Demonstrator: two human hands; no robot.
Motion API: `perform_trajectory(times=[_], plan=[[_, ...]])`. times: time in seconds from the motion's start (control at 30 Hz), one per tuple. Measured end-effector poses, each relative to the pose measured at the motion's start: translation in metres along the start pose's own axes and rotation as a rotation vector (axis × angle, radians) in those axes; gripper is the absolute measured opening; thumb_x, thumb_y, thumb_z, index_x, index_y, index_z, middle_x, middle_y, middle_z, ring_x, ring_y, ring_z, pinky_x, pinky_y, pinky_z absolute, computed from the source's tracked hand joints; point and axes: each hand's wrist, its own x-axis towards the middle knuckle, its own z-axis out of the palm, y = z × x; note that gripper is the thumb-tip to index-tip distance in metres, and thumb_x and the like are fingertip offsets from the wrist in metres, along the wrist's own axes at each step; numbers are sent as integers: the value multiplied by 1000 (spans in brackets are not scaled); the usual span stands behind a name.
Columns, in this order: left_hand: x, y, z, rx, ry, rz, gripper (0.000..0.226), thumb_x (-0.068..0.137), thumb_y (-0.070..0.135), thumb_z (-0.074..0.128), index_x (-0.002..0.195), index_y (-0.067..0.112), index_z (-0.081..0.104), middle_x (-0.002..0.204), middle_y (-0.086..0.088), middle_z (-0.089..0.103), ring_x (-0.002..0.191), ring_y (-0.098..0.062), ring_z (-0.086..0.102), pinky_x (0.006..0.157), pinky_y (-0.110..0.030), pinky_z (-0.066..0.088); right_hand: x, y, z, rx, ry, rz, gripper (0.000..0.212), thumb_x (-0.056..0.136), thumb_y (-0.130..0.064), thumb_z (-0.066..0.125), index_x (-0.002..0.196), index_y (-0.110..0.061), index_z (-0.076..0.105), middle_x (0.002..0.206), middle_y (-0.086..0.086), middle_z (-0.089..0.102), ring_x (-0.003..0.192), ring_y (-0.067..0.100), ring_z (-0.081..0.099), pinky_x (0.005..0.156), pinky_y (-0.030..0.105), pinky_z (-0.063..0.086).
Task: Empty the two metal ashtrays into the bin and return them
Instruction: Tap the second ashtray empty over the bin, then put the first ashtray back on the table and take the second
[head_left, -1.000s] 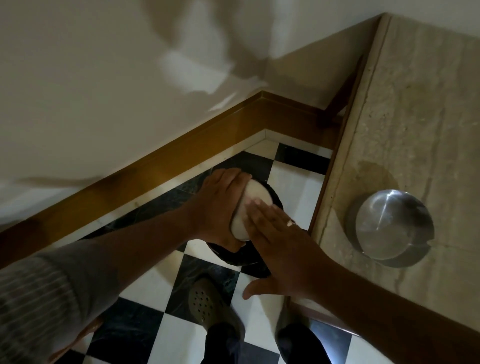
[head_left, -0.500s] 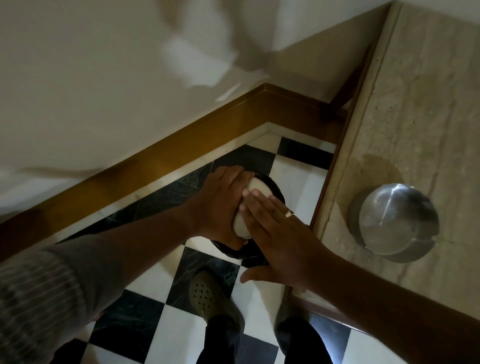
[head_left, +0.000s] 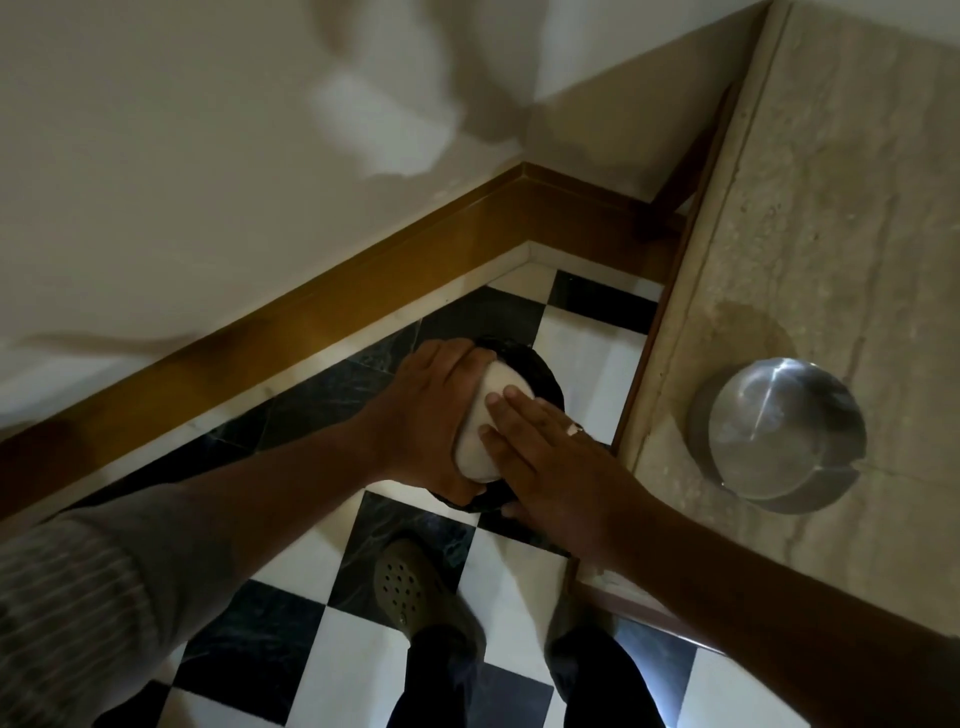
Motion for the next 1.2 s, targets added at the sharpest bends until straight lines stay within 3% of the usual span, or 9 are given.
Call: perform_trajectory(times=[0.17,0.3,0.4,0.5,0.6,0.77,0.9,1.13,1.2], plan=[[-3,4,-2,-132,-17,-87,123,52,78,69,143,3,35,140,-14,48,126,-27,43,109,-35,33,-2,10,1,26,141,-10,57,82,-29,73,130,-8,50,135,22,56,128,40,52,105,46,41],[-4,2,-30,-622,-253,-461,106,54,65,77,142,20,40,133,1,47,112,-14,48,92,-30,43,2,8,-8,195,176,25,51,90,-29,61,131,-3,48,129,21,59,122,32,57,98,39,53],[-13,-9,-46,-1158,-330,-705,75,55,71,78,116,31,59,119,-1,64,106,-22,63,89,-37,53,11,-2,-18,545,199,269,51,97,-35,43,138,-5,45,132,17,56,119,25,56,98,36,52],[-23,-9,-55,-1352,-135,-870,84,57,78,70,121,26,58,126,-9,61,115,-30,61,100,-50,53,22,-9,-27,840,179,564,48,102,-35,35,143,-10,40,137,11,51,124,22,51,98,26,45],[-25,8,-56,-1383,45,-1037,77,74,64,65,136,20,52,134,-16,59,115,-34,63,95,-49,57,29,-8,-34,866,180,822,38,104,-25,36,136,-10,48,132,11,53,122,21,51,95,22,38],[-23,50,-54,-1269,358,-1115,11,97,29,59,95,22,67,114,-11,68,106,-30,67,74,-35,60,25,-6,-48,825,183,1011,33,104,-25,35,106,-8,63,104,10,66,95,20,64,84,31,55],[-9,77,-72,-1250,474,-1102,17,98,26,58,84,31,65,107,-4,67,107,-29,65,73,-37,59,11,3,-71,729,235,976,35,103,-28,36,107,-7,63,100,10,66,91,20,65,83,34,56],[30,139,-110,-1257,434,-926,21,99,23,57,84,35,67,102,5,70,92,-15,68,73,-34,61,-56,36,-110,748,529,1011,34,101,-19,40,76,-7,60,71,6,60,67,19,58,63,31,48],[53,171,-112,-1272,371,-863,22,99,24,56,86,38,67,101,6,71,94,-15,69,74,-32,60,-93,48,-117,700,596,1056,32,100,-15,42,75,-8,61,70,1,60,63,13,56,59,17,45]])
